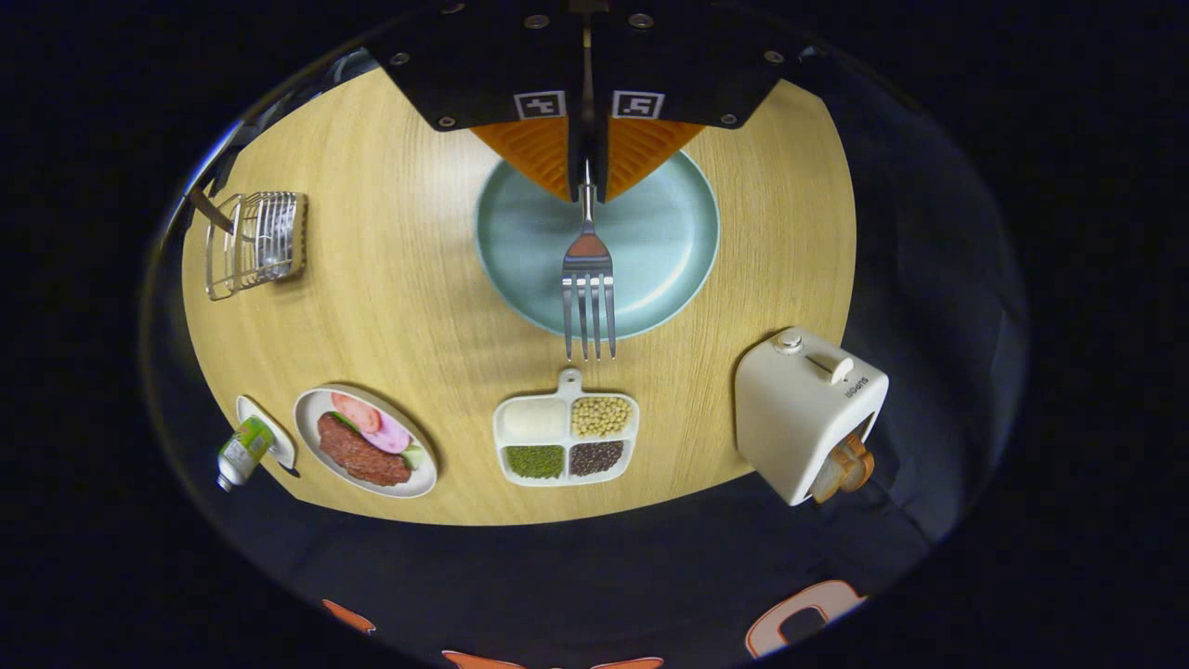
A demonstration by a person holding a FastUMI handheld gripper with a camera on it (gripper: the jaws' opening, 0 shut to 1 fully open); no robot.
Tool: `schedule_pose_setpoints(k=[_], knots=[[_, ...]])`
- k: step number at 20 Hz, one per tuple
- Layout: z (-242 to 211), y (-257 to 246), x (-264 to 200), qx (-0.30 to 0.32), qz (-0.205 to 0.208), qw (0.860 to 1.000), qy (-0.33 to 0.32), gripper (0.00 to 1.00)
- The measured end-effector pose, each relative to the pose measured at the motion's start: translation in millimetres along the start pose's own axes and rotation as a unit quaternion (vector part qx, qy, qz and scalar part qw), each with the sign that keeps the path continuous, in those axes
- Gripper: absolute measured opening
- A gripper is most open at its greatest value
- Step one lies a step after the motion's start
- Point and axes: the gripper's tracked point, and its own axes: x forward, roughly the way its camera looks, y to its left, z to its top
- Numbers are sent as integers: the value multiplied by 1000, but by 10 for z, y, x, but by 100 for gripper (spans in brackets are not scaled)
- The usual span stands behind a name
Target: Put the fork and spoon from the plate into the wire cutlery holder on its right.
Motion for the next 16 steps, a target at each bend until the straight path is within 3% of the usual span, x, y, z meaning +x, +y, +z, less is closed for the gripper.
schedule_pose_setpoints(k=[10, 16], knots=[[-132, -1574, -725, 66, -56, 996, -20, 4], [-354, -2236, -839, 68, -69, 995, 6, 4]])
